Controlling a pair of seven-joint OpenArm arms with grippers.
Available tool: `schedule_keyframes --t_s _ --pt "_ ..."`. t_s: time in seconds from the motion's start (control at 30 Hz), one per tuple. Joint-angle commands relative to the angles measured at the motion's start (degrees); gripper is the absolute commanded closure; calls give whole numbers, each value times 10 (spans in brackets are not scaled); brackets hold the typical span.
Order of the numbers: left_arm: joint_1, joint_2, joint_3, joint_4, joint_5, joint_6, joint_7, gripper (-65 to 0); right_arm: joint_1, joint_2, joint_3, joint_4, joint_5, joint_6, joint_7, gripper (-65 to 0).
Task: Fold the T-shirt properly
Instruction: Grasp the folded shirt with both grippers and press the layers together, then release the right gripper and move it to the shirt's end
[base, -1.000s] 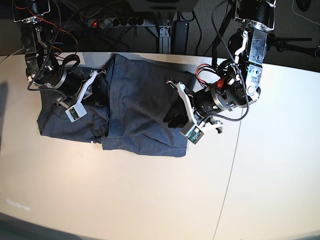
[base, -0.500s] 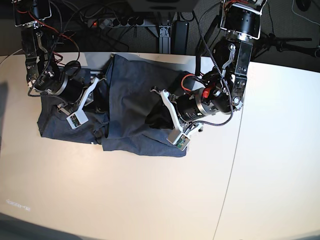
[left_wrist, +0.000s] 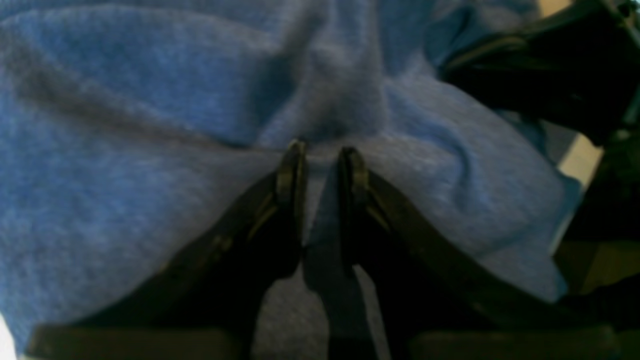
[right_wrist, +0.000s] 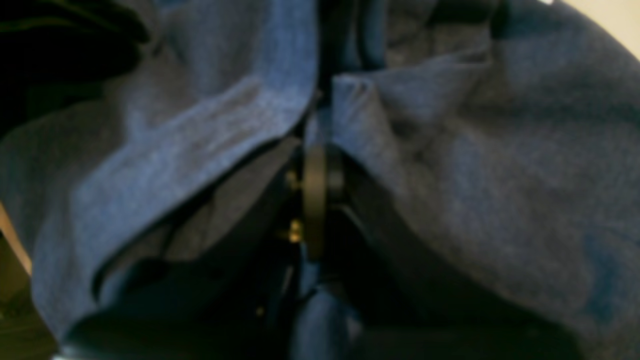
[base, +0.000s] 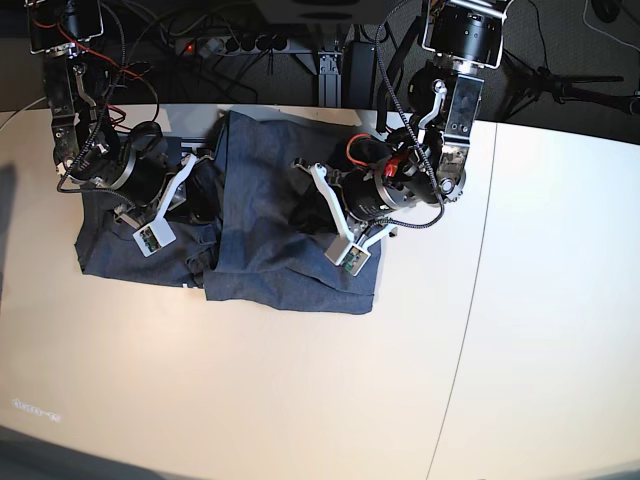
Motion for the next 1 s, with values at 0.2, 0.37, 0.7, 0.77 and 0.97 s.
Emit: schedule_keyframes --t_s 0.2,0.37,0.7,0.77,0.97 --pt "-35 1 -59 -3 -20 -17 -9 -152 7 8 4 6 -4 11 9 0" --pt "-36 1 -60 -2 -52 -19 14 -152 7 8 4 6 -3 11 9 0" --pt "-44 1 -60 22 -89 -42 34 -152 8 8 4 7 3 11 14 0" --pt "-44 1 -60 21 -73 -42 34 -152 10 8 7 9 9 11 19 0" --pt "-42 0 -60 21 -56 -42 34 -152 36 8 50 23 72 11 11 0"
